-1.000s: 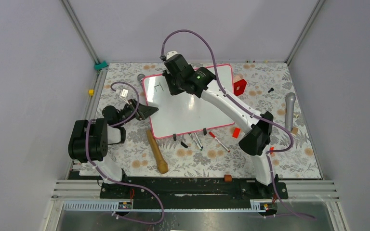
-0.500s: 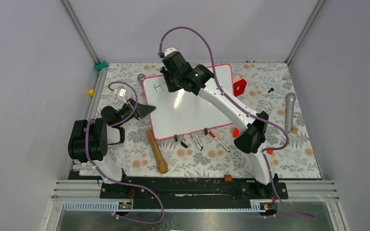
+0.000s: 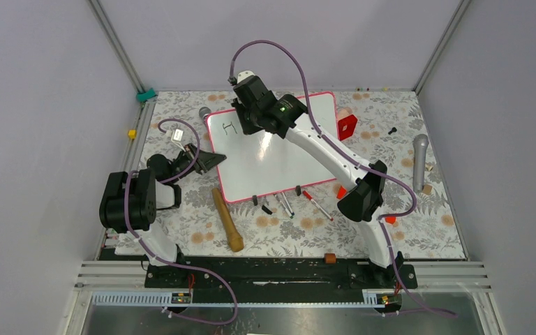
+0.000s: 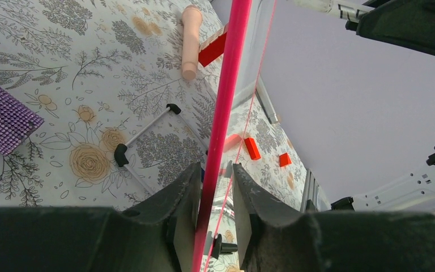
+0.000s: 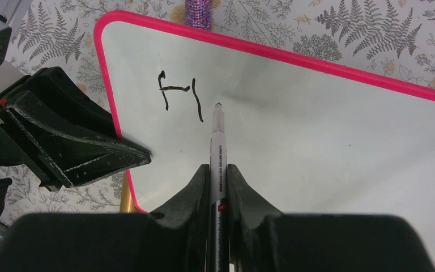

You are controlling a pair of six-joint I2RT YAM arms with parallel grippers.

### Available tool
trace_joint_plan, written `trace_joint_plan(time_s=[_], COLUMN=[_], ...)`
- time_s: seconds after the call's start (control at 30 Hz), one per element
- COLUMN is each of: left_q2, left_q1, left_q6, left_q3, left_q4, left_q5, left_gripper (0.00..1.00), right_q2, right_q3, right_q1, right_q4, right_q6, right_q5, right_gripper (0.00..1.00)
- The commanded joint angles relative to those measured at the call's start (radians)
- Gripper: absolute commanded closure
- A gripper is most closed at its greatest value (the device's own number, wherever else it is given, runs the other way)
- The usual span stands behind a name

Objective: Write a sentence on the whiteboard

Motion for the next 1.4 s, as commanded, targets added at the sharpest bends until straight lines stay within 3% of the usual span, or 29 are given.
trace_joint_plan(time_s=[0.0, 0.83, 1.37], left_q2=[0.001, -0.008, -0.008], left_q1=[0.005, 0.003, 0.003], left_q6=[0.002, 0.006, 0.008], left_q3=[0.029, 0.027, 0.025], left_q4=[0.077, 0.083, 0.082], left_q5=[0.033, 0.039, 0.036], left_gripper=[0.72, 0.67, 0.75], right_q2=[-0.002, 0.051, 0.078], right_q3=[0.028, 0.069, 0.095], right_q1=[0.009, 0.011, 0.011], right_q4=[-0.012, -0.032, -0.031], right_q6=[-0.01, -0.003, -0.011], right_q5=[-0.006, 0.059, 0.006], right_gripper=[1.0, 1.0, 1.0])
